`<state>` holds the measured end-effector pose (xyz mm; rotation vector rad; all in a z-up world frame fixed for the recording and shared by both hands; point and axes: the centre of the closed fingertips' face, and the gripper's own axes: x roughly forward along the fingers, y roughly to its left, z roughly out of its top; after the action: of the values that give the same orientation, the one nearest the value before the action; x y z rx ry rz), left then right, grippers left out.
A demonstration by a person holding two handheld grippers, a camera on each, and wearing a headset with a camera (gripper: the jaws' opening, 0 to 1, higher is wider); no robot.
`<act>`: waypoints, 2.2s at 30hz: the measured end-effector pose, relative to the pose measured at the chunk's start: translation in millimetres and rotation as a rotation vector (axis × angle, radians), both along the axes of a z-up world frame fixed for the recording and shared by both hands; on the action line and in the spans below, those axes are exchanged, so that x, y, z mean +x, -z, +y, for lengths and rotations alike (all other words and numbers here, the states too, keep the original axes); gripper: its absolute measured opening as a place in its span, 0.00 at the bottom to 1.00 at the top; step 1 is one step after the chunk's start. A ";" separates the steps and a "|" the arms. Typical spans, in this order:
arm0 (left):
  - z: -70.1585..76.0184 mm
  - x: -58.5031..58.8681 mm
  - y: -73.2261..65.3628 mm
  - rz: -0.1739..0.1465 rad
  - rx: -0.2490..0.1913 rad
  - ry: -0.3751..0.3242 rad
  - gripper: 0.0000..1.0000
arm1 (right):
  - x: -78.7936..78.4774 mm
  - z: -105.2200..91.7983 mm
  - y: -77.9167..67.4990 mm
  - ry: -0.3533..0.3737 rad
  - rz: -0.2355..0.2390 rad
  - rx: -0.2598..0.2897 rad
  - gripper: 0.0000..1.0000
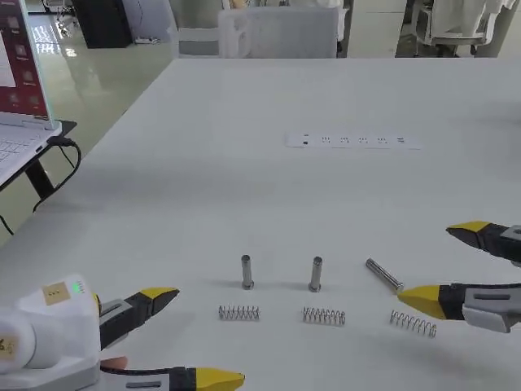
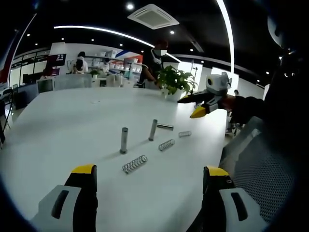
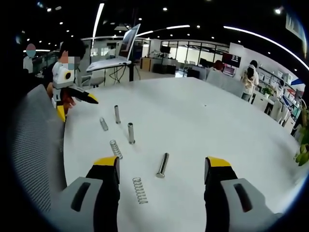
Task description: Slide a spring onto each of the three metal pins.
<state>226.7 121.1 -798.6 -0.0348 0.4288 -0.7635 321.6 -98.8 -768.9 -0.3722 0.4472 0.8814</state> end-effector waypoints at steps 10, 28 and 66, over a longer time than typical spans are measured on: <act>0.7 0.3 0.3 0.001 0.004 -0.002 0.87 | 19.0 13.0 7.0 -0.027 0.017 -0.058 0.66; 2.4 1.6 0.5 0.002 0.003 -0.013 0.86 | 38.8 24.6 37.5 -0.024 0.095 -0.143 0.51; 4.2 2.7 -0.7 -0.001 -0.003 -0.025 0.85 | 46.6 33.3 78.4 0.005 0.247 -0.281 0.16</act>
<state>229.4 125.3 -797.9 -0.0429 0.4258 -0.7399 368.2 -65.6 -847.3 -0.5214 0.8040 0.8648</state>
